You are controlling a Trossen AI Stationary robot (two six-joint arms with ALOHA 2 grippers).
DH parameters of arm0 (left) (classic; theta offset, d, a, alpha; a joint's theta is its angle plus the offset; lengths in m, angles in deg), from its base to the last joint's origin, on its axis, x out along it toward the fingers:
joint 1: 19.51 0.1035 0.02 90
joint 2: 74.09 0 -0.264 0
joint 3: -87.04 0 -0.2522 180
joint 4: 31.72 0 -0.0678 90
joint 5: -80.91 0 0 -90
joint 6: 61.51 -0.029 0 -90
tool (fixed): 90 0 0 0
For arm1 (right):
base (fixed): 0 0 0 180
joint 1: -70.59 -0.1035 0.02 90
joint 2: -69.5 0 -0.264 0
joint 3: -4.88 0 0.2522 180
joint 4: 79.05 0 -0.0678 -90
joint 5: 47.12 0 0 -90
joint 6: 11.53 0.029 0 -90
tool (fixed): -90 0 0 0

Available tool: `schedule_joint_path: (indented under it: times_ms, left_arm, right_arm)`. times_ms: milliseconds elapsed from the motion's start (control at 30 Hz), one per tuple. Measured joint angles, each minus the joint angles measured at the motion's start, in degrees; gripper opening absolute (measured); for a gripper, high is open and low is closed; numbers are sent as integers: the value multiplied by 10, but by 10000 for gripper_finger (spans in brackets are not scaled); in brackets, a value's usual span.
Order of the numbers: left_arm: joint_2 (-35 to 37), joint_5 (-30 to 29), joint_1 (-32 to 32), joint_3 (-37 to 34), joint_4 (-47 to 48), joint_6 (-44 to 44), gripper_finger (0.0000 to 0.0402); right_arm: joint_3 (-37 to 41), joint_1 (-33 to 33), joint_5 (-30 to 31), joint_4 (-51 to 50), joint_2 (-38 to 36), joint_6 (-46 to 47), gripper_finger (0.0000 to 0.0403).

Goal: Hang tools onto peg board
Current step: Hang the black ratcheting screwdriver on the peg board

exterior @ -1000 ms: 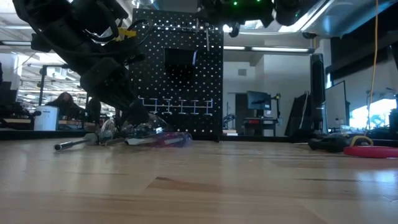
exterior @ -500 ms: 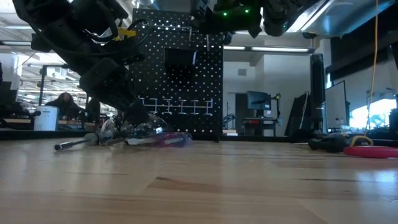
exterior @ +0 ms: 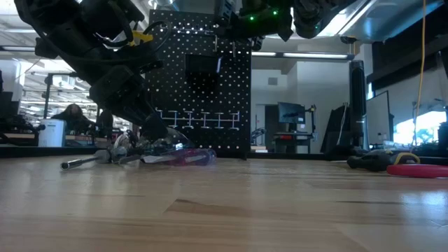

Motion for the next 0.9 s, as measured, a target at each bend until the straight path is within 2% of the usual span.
schedule_joint_path:
  times_ms: [300,900]
  left_arm:
    - [0,0,0,0,0,-2,208]
    - [0,0,0,0,0,-3,208]
  right_arm:
    - [0,3,35,14,0,-2,26]
    - [-2,14,41,-23,-1,-3,26]
